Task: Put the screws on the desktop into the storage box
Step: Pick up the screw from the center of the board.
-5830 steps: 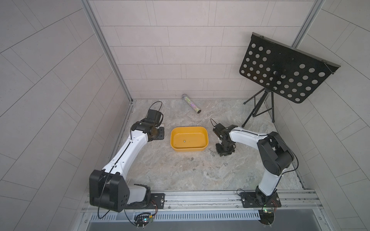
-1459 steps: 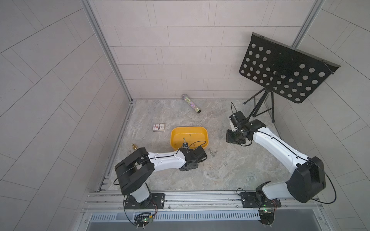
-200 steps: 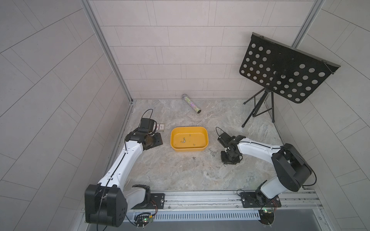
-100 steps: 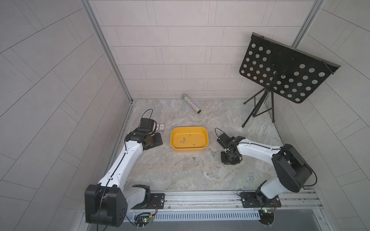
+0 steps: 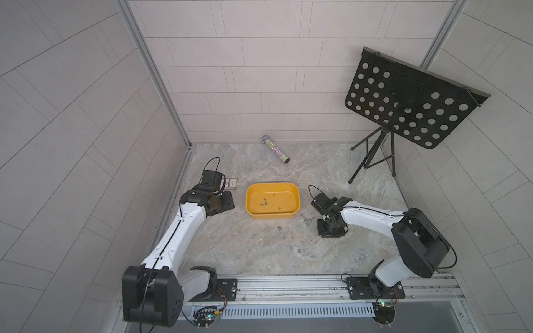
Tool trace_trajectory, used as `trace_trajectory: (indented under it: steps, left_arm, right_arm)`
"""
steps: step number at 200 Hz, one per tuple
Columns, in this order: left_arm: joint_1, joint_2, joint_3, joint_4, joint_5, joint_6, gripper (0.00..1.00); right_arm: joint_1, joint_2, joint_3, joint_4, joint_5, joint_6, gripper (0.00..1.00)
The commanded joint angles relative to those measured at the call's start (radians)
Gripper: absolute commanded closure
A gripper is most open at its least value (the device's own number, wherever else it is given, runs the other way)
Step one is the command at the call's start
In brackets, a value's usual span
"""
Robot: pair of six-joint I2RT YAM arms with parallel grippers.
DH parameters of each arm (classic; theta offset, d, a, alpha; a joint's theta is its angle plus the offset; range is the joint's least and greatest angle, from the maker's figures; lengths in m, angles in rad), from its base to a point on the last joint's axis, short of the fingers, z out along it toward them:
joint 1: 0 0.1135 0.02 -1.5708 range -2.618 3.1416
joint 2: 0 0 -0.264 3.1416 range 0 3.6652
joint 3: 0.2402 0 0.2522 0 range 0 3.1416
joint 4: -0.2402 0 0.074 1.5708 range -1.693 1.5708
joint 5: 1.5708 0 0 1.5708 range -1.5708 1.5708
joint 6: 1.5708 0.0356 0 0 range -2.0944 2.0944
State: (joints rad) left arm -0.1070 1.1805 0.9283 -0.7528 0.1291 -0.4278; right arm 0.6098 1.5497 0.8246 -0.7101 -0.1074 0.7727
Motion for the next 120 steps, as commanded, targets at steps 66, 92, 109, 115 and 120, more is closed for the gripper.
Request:
trace_trajectory:
  steps: [66, 92, 109, 115, 120]
  left_arm:
    - [0.007, 0.001, -0.009, -0.006, -0.002, 0.014, 0.41]
    - [0.006, 0.0, -0.009, -0.006, -0.003, 0.014, 0.41]
    - [0.007, 0.001, -0.009, -0.006, -0.003, 0.014, 0.41]
    - [0.007, 0.002, -0.009, -0.006, -0.004, 0.013, 0.41]
    - [0.007, 0.001, -0.009, -0.006, -0.004, 0.014, 0.41]
  right_arm:
    - [0.024, 0.022, -0.044, -0.016, -0.031, 0.013, 0.8]
    - [0.028, 0.026, -0.044, -0.014, -0.034, 0.013, 0.81]
    - [0.031, 0.03, -0.045, -0.011, -0.035, 0.013, 0.83]
    - [0.031, 0.031, -0.045, -0.01, -0.037, 0.013, 0.83]
    - [0.032, 0.034, -0.044, -0.009, -0.039, 0.013, 0.84]
